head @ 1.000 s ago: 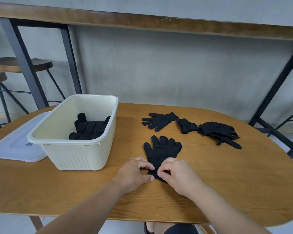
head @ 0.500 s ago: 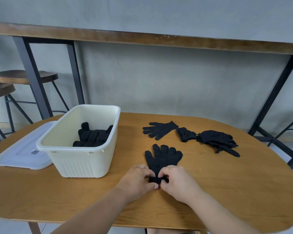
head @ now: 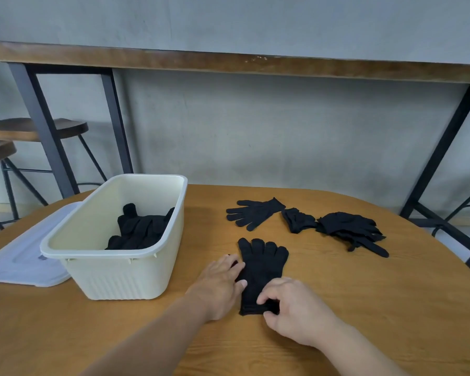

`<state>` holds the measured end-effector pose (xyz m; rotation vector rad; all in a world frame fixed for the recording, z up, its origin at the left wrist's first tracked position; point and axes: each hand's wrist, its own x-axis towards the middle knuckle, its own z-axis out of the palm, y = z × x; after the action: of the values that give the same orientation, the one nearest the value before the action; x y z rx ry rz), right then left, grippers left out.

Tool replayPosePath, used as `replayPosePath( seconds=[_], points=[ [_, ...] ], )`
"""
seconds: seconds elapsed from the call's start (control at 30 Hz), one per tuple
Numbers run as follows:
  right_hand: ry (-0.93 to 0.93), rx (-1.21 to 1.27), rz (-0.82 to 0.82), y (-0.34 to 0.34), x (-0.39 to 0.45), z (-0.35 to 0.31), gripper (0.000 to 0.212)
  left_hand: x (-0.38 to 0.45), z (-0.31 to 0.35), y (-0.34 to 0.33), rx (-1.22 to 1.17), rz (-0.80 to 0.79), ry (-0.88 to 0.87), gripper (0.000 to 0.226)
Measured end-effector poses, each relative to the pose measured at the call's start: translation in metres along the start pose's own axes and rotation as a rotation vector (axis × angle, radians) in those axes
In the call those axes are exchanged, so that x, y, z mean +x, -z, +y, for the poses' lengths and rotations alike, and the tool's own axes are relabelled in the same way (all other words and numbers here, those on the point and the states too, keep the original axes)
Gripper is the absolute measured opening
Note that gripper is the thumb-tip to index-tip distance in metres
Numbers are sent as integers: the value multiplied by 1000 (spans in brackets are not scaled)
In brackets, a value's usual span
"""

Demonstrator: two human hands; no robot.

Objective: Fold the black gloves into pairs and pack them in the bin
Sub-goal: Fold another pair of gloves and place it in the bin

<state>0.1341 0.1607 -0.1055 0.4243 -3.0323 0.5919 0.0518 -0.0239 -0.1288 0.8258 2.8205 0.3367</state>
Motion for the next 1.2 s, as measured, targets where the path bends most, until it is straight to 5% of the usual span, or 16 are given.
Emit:
replayPosePath(
  seconds=[0.13, 0.23, 0.43, 0.6, 0.77, 0.87, 1.03, 1.2],
  points=[
    [-21, 23, -84, 6, 2, 1, 30, 8, -7, 5, 46, 83, 62, 57],
    [-36, 22, -137, 10, 4, -1, 35, 12, 1, 6, 68, 161, -69, 55],
    [-57, -11, -208, 16, 8, -4, 39, 45, 11, 7, 32, -53, -92, 55],
    [-74, 34, -139, 11, 6, -2, 35, 63, 6, 18, 6, -84, -45, 53],
    [-75, 57, -34, -2, 5, 2, 29, 37, 12, 20, -254, 148, -97, 38],
    [-123, 131, 0, -3, 4, 4, 27, 3, 17, 19, -406, 155, -113, 23],
    [-283, 377, 26, -3, 3, 8, 18, -34, 14, 5, -290, 80, -180, 41],
    [-232, 324, 31, -5, -7, 4, 22, -39, 18, -6, -190, 238, -291, 15]
  ],
)
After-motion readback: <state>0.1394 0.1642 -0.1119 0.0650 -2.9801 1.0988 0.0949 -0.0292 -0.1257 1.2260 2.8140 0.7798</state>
